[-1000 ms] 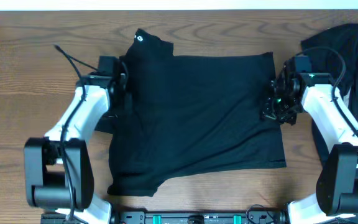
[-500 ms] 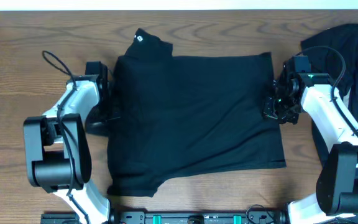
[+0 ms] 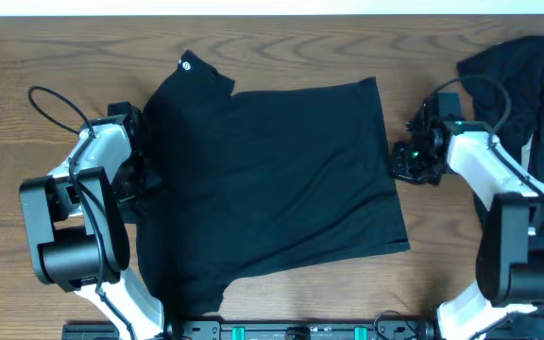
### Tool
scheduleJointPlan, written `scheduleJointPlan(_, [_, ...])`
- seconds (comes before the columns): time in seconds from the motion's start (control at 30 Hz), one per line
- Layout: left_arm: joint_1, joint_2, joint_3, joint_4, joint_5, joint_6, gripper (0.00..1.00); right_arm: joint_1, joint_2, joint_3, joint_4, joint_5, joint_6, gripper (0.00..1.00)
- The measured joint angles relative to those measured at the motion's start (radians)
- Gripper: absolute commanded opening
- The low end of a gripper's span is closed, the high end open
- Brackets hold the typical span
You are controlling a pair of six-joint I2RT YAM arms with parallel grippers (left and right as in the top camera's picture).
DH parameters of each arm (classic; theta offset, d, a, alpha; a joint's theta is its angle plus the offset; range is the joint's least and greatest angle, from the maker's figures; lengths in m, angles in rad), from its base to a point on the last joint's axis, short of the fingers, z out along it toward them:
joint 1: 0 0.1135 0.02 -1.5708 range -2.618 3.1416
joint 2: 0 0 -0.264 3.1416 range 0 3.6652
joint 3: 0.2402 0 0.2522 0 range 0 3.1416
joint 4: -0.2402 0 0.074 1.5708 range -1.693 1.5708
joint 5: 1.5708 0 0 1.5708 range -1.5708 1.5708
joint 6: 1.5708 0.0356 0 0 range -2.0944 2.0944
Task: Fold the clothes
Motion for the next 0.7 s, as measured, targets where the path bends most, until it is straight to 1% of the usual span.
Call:
scheduleJointPlan(0.07, [0.000,0.000,0.000,0.001,0.000,0.000,0.07,0.000,0.024,-0.012,0.044,-0.053,-0.022,0.14])
scheduleJointPlan(0.13, [0.000,0.000,0.000,0.002,0.000,0.000,0.07,0.004,0.044,-0.022,0.096,-0.110,-0.047,0.11])
scheduleJointPlan(0.27, [0.000,0.000,0.000,0.002,0.000,0.000,0.07,0.020,0.064,-0.020,0.132,-0.129,-0.049,0.06])
scheduleJointPlan(0.37, [0.000,0.000,0.000,0.001,0.000,0.001,0.07,0.027,0.071,-0.006,0.105,-0.087,0.000,0.01])
scheduleJointPlan(0.53, [0.000,0.000,0.000,-0.002,0.000,0.005,0.07,0.027,0.069,0.026,0.014,0.045,0.099,0.01])
scheduleJointPlan(0.7, [0.000,0.000,0.000,-0.002,-0.001,0.017,0.07,-0.018,0.061,0.035,-0.056,0.135,0.145,0.01])
